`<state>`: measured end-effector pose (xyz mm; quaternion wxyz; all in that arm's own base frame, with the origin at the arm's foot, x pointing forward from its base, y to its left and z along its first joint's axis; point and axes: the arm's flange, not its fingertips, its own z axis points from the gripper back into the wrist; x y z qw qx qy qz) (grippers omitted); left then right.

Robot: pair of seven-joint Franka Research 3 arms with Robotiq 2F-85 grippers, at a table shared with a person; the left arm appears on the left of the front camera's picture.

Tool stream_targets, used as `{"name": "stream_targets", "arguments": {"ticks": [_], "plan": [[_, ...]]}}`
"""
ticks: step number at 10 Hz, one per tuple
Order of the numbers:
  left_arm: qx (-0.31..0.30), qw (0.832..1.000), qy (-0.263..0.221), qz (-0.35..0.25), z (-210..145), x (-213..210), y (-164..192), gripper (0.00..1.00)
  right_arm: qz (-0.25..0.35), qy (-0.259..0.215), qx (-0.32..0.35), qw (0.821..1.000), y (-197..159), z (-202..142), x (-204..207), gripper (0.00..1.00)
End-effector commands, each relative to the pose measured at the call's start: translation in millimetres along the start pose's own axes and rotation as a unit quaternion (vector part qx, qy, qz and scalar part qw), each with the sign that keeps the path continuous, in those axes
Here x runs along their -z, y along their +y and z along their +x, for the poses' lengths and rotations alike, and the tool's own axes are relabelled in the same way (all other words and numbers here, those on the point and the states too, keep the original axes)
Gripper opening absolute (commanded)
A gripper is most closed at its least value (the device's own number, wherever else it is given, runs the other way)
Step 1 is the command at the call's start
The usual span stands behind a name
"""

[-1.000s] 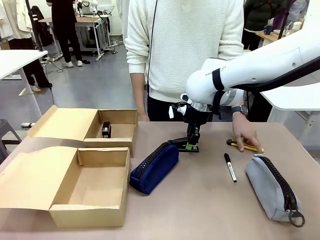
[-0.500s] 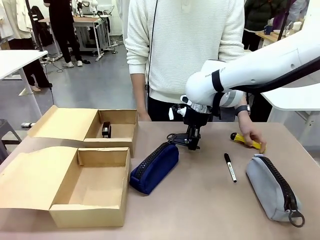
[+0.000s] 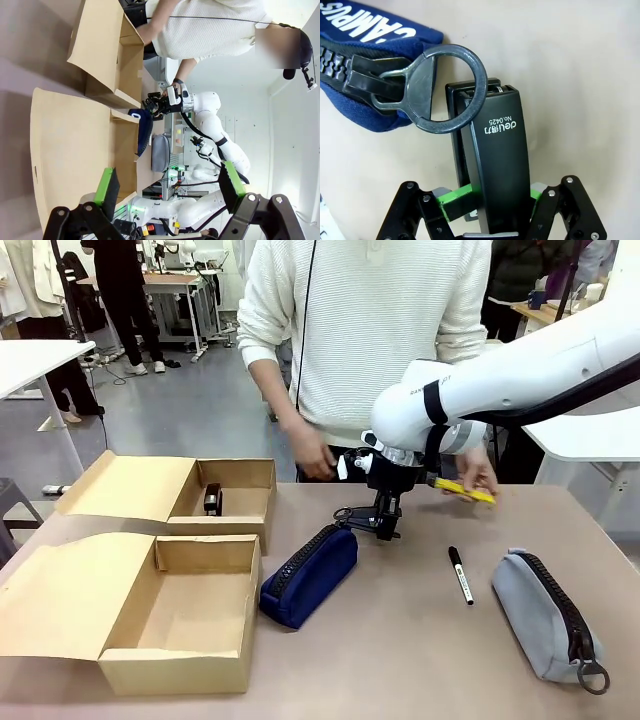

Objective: Place items inside the box.
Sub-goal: Pick up a Pencil pouch or Stapler and place it inside the Mailer Box closest to the robot.

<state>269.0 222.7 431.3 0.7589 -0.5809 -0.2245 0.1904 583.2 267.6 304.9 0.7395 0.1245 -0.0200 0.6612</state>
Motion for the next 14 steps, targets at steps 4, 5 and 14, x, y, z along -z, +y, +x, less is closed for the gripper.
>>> {"name": "stream_targets", "arguments": {"ticks": [4, 5, 14], "plan": [[0.009, 1.0, 0.0, -0.007, -0.9, -1.4, -0.5, 1.0, -0.009, 0.012, 0.01, 1.0, -0.2, 2.1, -3.1, 0.0], [0.009, 1.0, 0.0, -0.007, -0.9, -1.4, -0.5, 1.0, -0.011, 0.012, 0.01, 1.0, -0.5, 2.4, -3.8, 0.0], [0.009, 1.0, 0.0, -0.007, -0.9, -1.4, -0.5, 1.0, -0.024, 0.007, 0.019, 1.0, 4.6, -3.9, -15.3, 0.0]]}}
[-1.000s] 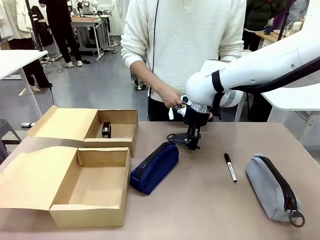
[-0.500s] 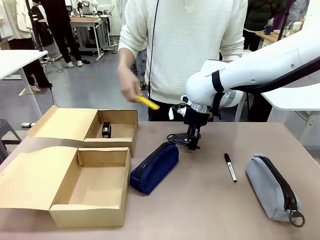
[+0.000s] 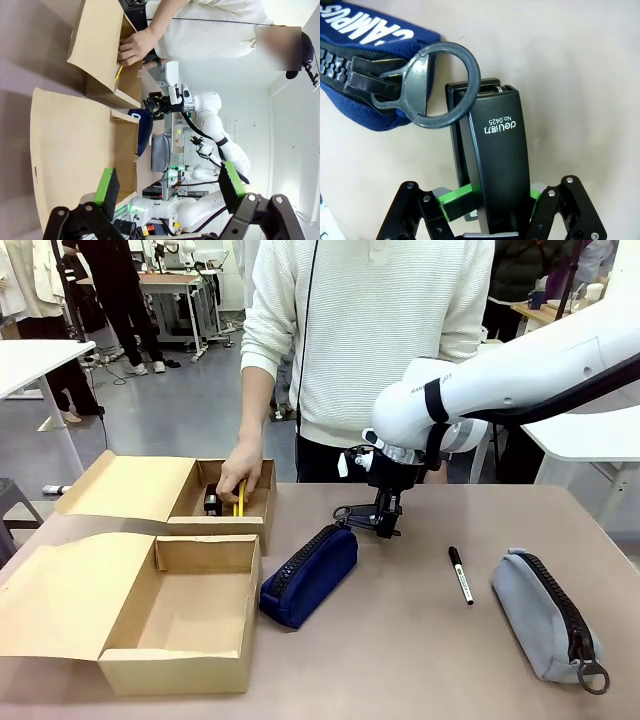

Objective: Place items inside the box.
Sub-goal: Pick up a Pencil pouch or Stapler and place it inside the Mailer Box closest to the robot.

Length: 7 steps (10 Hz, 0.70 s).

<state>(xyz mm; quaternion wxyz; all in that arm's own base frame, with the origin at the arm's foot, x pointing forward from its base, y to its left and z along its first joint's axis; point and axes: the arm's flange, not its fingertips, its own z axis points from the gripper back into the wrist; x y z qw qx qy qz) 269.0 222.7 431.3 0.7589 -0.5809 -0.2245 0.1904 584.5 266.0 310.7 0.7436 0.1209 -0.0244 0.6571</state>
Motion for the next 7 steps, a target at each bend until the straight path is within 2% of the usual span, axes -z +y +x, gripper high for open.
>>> {"name": "stream_targets", "arguments": {"ticks": [1, 3, 4, 6, 7], "plan": [[0.009, 1.0, 0.0, -0.007, -0.9, -1.4, -0.5, 1.0, -0.026, 0.014, 0.027, 0.999, 9.0, -10.8, -20.4, 0.0], [0.009, 1.0, 0.0, -0.007, -0.9, -1.4, -0.5, 1.0, -0.017, 0.004, 0.095, 0.995, 24.1, -40.5, -57.4, 0.0], [0.009, 1.0, 0.0, -0.007, -0.9, -1.4, -0.5, 1.0, -0.016, 0.02, 0.16, 0.987, 45.1, -59.0, -80.8, 0.0], [0.009, 1.0, 0.0, -0.007, -0.9, -1.4, -0.5, 1.0, 0.028, 0.02, 0.282, 0.959, 102.7, -78.5, -116.3, 0.0], [0.009, 1.0, 0.0, -0.007, -0.9, -1.4, -0.5, 1.0, 0.044, 0.022, 0.346, 0.937, 138.3, -76.2, -129.7, 0.0]]}}
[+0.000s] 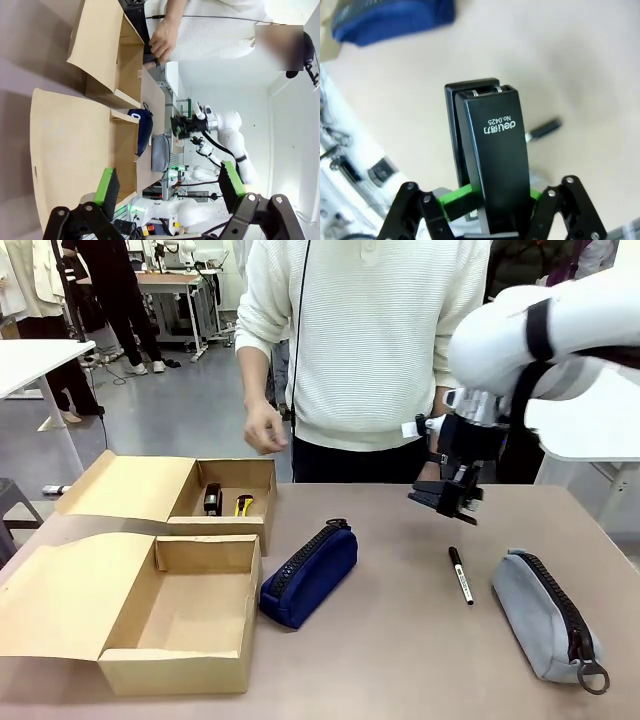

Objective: Place items inside the box.
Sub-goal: Pick up a Pencil pouch or Stapler and place it inside the Mailer Box closest to the robot.

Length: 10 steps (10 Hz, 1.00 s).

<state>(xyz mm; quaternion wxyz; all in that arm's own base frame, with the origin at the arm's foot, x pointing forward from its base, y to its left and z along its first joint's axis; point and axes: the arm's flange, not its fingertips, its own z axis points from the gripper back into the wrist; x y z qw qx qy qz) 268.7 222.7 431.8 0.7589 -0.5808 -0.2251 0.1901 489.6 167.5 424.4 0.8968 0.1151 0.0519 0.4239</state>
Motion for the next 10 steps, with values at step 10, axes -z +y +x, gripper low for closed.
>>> {"name": "stream_targets", "arguments": {"ticks": [10], "plan": [[0.008, 1.0, 0.0, -0.007, -0.7, -1.1, 0.0, 1.0, 0.002, 0.08, 0.133, 0.988, 249.2, 45.9, -12.0, 0.0]]}}
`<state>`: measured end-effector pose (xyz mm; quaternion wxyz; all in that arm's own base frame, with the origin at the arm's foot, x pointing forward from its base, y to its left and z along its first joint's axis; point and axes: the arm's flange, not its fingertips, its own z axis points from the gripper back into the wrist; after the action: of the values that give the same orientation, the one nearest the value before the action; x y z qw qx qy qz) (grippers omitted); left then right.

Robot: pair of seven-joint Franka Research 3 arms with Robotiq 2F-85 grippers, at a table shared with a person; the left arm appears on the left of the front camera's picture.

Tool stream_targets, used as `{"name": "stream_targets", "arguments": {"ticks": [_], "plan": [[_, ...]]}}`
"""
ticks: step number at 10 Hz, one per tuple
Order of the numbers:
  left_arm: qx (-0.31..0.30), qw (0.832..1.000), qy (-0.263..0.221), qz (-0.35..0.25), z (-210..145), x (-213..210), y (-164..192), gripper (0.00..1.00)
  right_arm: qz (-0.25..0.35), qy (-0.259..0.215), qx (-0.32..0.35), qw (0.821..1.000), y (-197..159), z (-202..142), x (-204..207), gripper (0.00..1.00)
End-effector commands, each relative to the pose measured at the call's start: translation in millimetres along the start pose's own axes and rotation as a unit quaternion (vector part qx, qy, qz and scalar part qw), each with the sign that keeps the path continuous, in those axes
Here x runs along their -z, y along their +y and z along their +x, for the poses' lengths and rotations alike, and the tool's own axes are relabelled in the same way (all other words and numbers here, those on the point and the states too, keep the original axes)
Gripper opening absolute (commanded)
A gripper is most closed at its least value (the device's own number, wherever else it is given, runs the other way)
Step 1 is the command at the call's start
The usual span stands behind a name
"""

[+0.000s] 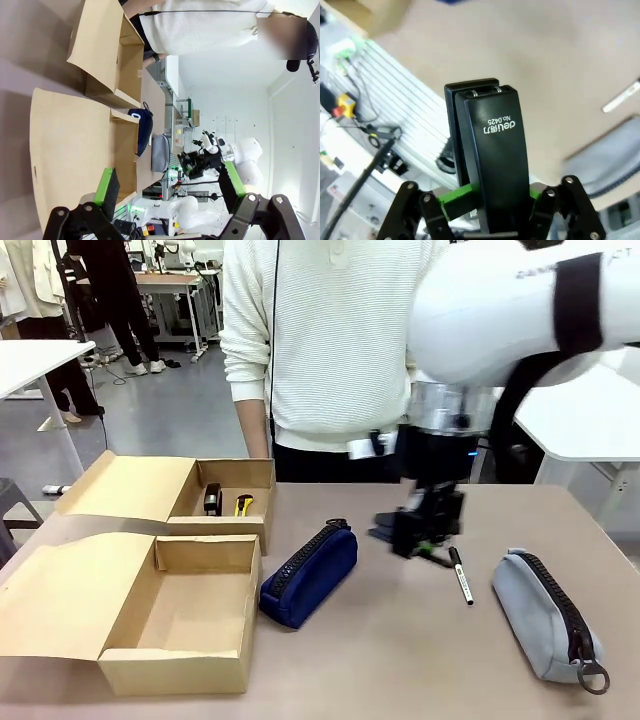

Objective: Place items inside the box.
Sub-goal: Pick up a Pencil pouch or Stapler and place it inside the Mailer Box closest to the robot.

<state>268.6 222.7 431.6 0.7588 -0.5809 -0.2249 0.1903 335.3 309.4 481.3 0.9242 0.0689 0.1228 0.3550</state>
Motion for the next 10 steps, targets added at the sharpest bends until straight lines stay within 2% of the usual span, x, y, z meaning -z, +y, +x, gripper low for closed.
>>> {"name": "stream_targets", "arguments": {"ticks": [1, 2, 3, 4, 5, 6, 8, 9, 10], "plan": [[0.009, 1.0, 0.0, -0.007, -0.6, -1.1, -0.3, 1.0, 0.046, -0.003, 0.071, 0.996, 71.2, 46.0, -16.4, 0.0], [0.009, 1.0, 0.0, -0.007, -0.6, -1.1, -0.3, 1.0, 0.068, -0.014, 0.114, 0.991, 102.5, 70.7, -12.0, 0.0], [0.009, 1.0, 0.0, -0.007, -0.6, -1.1, -0.3, 1.0, 0.082, -0.048, 0.184, 0.978, 128.5, 96.8, -6.4, 0.0], [0.009, 1.0, 0.0, -0.007, -0.6, -1.1, -0.3, 1.0, 0.086, -0.056, 0.176, 0.979, 155.7, 126.0, 4.3, 0.0], [0.009, 1.0, 0.0, -0.007, -0.6, -1.1, -0.3, 1.0, 0.083, -0.027, 0.159, 0.983, 176.9, 143.0, 16.1, 0.0], [0.009, 1.0, 0.0, -0.007, -0.6, -1.1, -0.3, 1.0, 0.088, -0.029, 0.153, 0.984, 144.2, 90.0, -1.4, 0.0], [0.009, 1.0, 0.0, -0.007, -0.6, -1.1, -0.3, 1.0, 0.088, -0.029, 0.153, 0.984, 144.2, 90.0, -1.4, 0.0], [0.009, 1.0, 0.0, -0.007, -0.6, -1.1, -0.3, 1.0, 0.097, -0.027, 0.164, 0.981, 158.1, 120.5, 14.1, 0.0], [0.009, 1.0, 0.0, -0.007, -0.6, -1.1, -0.3, 1.0, 0.077, -0.026, 0.204, 0.976, 169.5, 135.4, 26.3, 0.0]]}}
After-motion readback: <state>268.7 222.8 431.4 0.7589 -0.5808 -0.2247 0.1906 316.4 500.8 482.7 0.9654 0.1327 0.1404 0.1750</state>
